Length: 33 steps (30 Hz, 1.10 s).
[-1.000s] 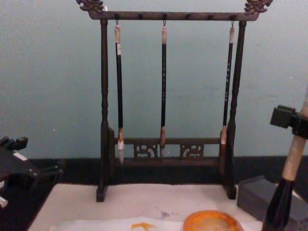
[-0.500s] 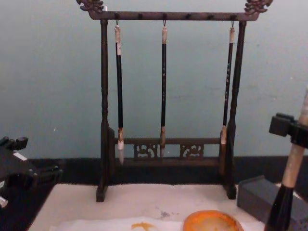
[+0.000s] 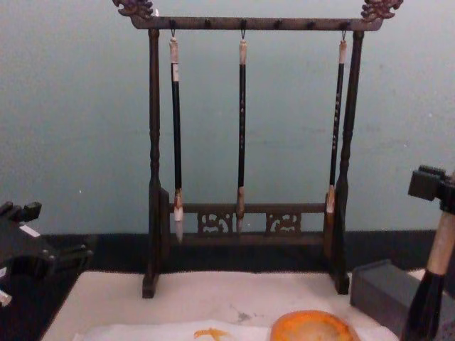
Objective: Pick up the brush from the inkstone, write on the paper, then place the brush back to its original position.
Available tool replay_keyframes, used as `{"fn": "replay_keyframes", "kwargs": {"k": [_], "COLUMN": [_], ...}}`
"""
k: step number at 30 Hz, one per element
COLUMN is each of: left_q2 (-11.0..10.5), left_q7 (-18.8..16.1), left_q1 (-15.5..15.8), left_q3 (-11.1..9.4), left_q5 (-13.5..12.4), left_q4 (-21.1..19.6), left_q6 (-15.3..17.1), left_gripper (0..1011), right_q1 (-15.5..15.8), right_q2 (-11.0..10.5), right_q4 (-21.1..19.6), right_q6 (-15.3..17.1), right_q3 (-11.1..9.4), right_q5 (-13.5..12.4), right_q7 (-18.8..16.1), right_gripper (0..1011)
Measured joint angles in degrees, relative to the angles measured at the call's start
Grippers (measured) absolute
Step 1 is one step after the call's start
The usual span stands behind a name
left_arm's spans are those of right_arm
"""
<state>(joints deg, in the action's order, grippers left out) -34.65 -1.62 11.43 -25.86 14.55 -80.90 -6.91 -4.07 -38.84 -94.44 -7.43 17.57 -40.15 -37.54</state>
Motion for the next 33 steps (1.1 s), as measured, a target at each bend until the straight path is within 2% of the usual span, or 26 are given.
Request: {"fn": "replay_keyframes", "kwargs": {"k": [25,33], "left_q2": [0.0,0.0], "left_q7": [0.0,0.0], "left_q1": [0.0,0.0], "left_q3": [0.0,0.0], "left_q5": [0.0,0.0], "left_q4": [0.0,0.0], "left_q6": [0.0,0.0], "left_gripper": [1010,1010], "right_q1": [0.87,0.59], "right_q2": [-0.14,0.1], "right_q4": [-0.2,-0.53], "right_q6": [-0.22,0.31], "right_q3": [-1.7,-2.19], "right_q5": [0.73,-1.84], "right_q7": [0.43,-0.97], "right_gripper": [168,168]}}
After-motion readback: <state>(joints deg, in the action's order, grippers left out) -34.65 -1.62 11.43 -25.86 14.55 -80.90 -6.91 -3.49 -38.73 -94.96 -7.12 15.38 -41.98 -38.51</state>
